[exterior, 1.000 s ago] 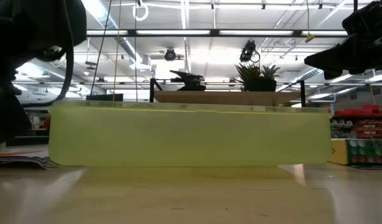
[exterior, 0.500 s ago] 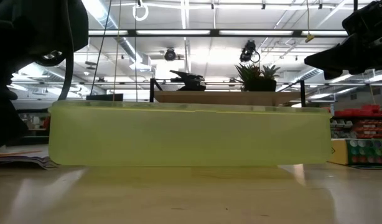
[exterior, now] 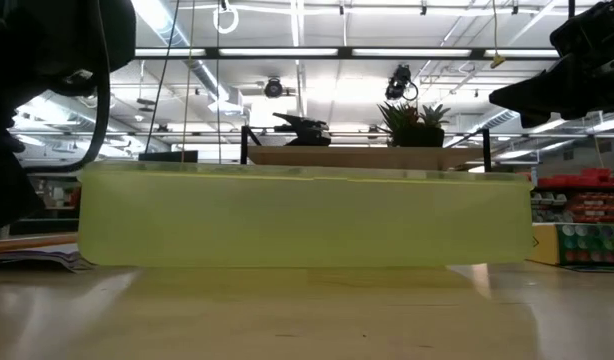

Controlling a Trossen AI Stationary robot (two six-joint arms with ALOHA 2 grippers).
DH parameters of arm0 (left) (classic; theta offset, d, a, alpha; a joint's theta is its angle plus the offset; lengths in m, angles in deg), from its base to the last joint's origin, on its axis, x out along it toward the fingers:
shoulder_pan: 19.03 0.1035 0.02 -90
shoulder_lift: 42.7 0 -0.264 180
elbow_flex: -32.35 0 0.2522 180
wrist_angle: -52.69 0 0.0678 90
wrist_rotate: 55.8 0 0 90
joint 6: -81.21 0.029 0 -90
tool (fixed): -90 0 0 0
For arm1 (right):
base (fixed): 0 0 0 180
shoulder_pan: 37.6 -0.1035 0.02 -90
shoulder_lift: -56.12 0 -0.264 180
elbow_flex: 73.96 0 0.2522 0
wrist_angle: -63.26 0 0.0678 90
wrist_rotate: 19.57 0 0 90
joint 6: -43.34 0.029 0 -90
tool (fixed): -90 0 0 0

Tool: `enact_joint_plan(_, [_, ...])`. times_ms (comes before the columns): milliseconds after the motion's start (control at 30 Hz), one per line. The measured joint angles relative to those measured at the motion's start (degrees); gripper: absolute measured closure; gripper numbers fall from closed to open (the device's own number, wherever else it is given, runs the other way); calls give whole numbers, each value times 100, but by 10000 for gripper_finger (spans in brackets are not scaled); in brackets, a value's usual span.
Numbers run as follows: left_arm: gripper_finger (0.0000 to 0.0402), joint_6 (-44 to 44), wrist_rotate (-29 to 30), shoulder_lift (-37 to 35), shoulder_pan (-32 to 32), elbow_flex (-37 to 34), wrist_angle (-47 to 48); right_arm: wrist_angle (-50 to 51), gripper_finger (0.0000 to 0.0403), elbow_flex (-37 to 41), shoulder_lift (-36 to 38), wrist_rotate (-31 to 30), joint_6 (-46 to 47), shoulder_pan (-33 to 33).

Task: Pack school essentials
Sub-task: Put the left orange pencil into the yellow supply box

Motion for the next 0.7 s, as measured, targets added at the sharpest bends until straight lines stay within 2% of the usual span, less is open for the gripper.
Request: enact_joint_plan(700, [380, 280, 474, 49, 8, 910, 1140, 0, 361, 1, 0, 0, 0, 1])
